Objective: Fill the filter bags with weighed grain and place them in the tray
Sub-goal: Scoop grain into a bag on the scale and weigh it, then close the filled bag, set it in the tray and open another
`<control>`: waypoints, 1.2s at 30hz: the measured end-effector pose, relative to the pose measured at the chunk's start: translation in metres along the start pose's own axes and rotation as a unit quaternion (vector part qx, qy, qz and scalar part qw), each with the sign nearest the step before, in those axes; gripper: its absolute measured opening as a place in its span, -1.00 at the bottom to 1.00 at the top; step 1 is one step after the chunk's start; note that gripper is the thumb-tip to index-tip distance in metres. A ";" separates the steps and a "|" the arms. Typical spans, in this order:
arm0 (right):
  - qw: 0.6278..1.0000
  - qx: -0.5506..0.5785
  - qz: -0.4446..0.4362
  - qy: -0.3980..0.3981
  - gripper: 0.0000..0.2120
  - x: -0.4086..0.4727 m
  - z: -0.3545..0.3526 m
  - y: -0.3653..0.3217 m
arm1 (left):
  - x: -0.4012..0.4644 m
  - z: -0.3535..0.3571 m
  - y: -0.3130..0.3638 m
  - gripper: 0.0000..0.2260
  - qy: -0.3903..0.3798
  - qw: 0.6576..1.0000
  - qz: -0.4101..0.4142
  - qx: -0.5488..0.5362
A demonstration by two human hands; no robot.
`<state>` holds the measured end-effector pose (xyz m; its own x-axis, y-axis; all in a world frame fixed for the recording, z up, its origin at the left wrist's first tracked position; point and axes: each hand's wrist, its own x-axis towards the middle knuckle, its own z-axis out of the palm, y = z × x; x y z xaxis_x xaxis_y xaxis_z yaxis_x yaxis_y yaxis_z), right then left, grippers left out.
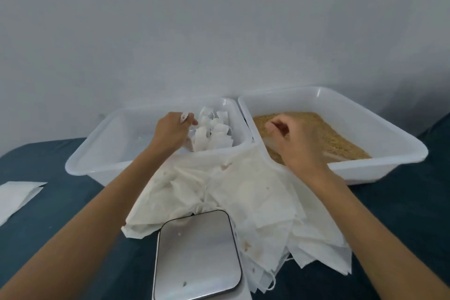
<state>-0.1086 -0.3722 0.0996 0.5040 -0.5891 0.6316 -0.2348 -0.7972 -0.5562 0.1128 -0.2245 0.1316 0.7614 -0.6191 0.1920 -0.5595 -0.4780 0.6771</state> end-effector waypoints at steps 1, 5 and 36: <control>1.000 0.009 -0.003 -0.004 -0.84 -0.001 0.001 -0.001 | 0.005 0.004 -0.001 -0.69 -0.034 0.998 -0.012 0.051; 0.999 0.044 0.009 -0.012 -0.82 -0.003 -0.004 0.001 | 0.019 0.017 -0.005 -0.72 -0.169 0.964 -0.050 0.202; 0.994 0.104 0.036 -0.024 -0.83 -0.003 -0.007 0.004 | -0.104 0.068 0.016 -0.89 -0.018 0.853 0.467 0.232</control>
<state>-0.1163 -0.3748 0.0993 0.5317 -0.6335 0.5622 -0.0985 -0.7055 -0.7018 0.0025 -0.2103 0.0739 -0.0932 -0.8793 0.4670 -0.9923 0.0439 -0.1154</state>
